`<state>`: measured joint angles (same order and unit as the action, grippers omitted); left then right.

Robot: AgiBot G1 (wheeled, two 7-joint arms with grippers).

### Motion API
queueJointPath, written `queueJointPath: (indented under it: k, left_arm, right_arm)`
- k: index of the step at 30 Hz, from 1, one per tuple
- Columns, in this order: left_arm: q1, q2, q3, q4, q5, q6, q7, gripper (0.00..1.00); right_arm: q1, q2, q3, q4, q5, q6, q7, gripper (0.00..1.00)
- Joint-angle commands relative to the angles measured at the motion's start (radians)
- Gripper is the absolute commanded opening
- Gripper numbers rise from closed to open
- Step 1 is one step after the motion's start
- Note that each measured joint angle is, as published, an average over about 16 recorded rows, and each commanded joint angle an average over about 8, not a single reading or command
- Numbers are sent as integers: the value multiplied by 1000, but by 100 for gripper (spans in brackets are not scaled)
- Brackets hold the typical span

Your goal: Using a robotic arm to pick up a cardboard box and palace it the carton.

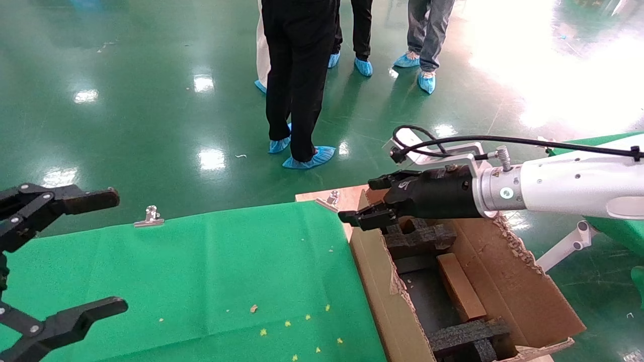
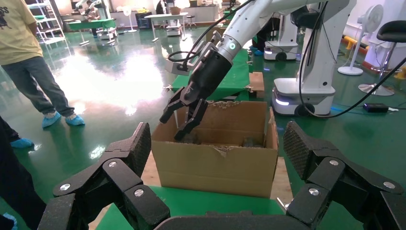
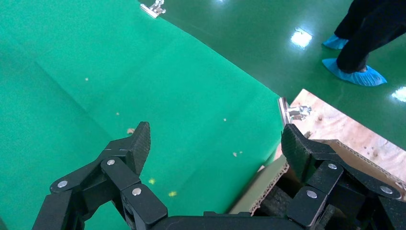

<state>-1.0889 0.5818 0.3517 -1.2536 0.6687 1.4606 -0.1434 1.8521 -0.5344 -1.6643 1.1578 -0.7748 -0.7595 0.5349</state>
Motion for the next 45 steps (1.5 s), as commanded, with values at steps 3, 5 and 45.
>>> queueJointPath:
  k: [3,5,45]
  left_arm:
    - [0,0,0,0,0,0,0,100]
    - [0,0,0,0,0,0,0,100]
    - [0,0,0,0,0,0,0,100]
  right_arm:
    - [-21,-3,35,0,-3,-18,-8,100]
    - [-47,-6,82,4,-1,-43,-19,100]
    - [-604,-60,1075,97,33,-571,-269,100]
